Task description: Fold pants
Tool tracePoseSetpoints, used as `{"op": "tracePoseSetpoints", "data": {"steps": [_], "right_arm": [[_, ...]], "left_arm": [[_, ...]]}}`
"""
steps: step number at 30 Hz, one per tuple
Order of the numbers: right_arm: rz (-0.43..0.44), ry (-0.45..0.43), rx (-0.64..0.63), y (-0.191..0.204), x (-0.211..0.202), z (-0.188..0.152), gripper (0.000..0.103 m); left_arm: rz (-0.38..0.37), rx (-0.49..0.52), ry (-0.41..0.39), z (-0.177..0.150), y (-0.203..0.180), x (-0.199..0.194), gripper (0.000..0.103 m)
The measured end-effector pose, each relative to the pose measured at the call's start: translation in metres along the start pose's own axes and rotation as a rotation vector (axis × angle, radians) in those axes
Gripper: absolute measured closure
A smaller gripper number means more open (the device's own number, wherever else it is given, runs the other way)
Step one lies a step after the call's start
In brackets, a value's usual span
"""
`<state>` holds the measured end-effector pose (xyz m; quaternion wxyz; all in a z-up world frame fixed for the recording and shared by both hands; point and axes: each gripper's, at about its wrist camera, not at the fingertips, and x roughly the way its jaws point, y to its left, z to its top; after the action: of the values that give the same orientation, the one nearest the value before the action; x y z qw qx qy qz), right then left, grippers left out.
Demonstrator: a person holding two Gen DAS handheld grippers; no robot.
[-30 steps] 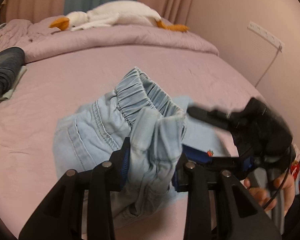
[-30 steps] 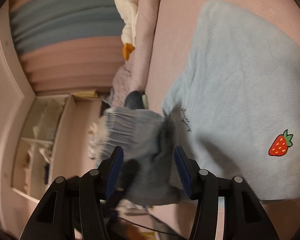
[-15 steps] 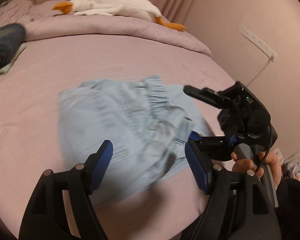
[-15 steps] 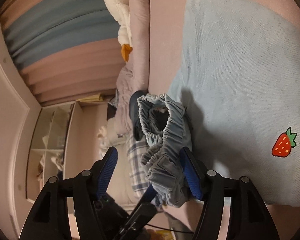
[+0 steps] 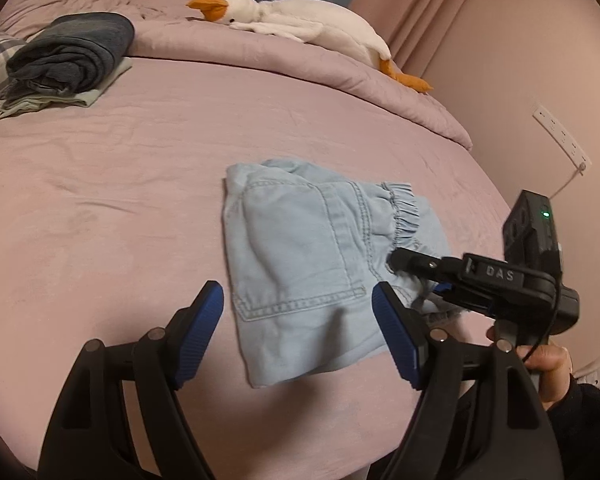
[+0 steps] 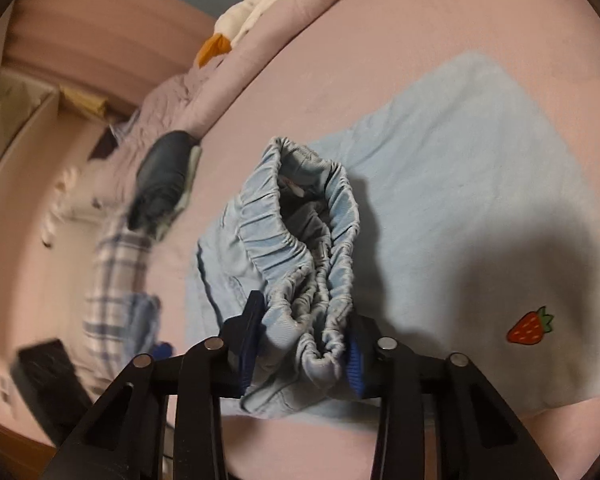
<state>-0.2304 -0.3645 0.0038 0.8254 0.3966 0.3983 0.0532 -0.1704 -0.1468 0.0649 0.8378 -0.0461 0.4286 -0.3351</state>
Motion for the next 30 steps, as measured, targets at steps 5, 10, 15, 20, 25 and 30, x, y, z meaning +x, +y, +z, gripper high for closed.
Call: {"op": "tracePoseSetpoints", "data": {"steps": [5,10,15,20,25,30], "right_arm": [[-0.032,-0.029,-0.097,0.014,-0.012,0.004,0.069],[-0.025,-0.072,-0.129,0.017,-0.031,0.01,0.069],[-0.015,-0.112,-0.136,0.016,-0.043,0.01,0.069],[-0.012,-0.16,-0.114,0.009,-0.059,0.014,0.069],[-0.025,-0.208,-0.073,-0.001,-0.072,0.02,0.069],[-0.045,-0.222,-0.013,-0.022,-0.074,0.02,0.069]], "left_arm": [[0.002,-0.012,-0.01,0.0,0.004,-0.003,0.024],[0.0,-0.017,-0.011,-0.001,0.006,-0.004,0.024],[0.01,-0.029,-0.017,0.0,0.012,-0.005,0.024],[0.015,-0.045,-0.018,0.0,0.017,-0.005,0.024],[0.024,-0.061,-0.004,-0.002,0.023,-0.002,0.024],[0.033,-0.059,0.008,-0.003,0.023,0.002,0.024]]}}
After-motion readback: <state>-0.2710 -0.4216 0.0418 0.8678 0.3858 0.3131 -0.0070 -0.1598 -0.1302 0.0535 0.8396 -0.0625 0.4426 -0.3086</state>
